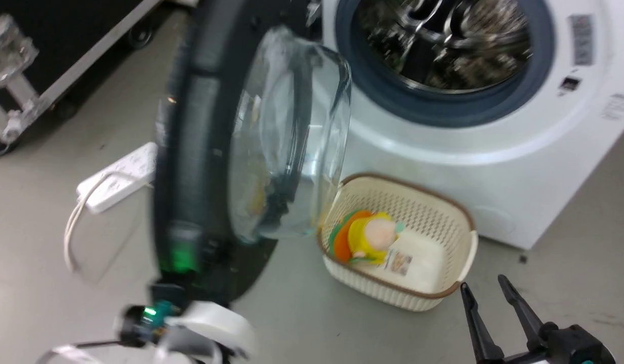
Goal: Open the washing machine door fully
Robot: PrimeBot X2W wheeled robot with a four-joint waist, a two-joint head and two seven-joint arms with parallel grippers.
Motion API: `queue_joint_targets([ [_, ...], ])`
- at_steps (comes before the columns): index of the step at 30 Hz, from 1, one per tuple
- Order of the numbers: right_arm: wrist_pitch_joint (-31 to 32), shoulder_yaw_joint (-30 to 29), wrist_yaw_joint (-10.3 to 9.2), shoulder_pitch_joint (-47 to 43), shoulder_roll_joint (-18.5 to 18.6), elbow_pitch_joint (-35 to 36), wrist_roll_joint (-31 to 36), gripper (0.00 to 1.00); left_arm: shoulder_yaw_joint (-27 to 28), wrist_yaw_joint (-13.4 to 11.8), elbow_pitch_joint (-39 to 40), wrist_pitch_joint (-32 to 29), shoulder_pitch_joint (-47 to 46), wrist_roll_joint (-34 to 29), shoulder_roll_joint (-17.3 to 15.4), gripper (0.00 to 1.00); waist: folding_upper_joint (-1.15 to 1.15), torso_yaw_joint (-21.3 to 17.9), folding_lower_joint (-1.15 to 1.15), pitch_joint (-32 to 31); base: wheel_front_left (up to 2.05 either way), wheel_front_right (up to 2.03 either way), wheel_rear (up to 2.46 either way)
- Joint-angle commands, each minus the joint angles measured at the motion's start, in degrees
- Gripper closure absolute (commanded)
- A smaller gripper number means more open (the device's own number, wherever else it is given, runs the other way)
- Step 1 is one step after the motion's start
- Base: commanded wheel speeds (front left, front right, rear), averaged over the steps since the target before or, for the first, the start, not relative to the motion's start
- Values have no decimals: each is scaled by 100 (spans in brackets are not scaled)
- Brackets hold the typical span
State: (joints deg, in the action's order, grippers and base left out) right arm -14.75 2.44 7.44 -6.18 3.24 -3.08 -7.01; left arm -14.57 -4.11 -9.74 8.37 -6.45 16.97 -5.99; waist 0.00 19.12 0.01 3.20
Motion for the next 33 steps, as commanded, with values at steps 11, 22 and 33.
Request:
queue_joint_targets([
  [11, 35, 36, 5, 355, 453, 154, 111, 0, 1256, -150, -480, 282, -904, 618, -691, 100, 0, 304, -1, 1142, 0, 0, 0],
  [22, 228, -91, 5, 493, 742, 436, 86, 0, 2091, 110, -1791, 439, -1981, 1083, -1566, 100, 0, 73, -1, 1635, 0, 0, 0],
  [33, 181, -131, 5, 531, 636, 347, 56, 0, 2121, 340, -2425, 650, -2265, 900, -1656, 100, 0, -151, -1, 1449, 0, 0, 0],
])
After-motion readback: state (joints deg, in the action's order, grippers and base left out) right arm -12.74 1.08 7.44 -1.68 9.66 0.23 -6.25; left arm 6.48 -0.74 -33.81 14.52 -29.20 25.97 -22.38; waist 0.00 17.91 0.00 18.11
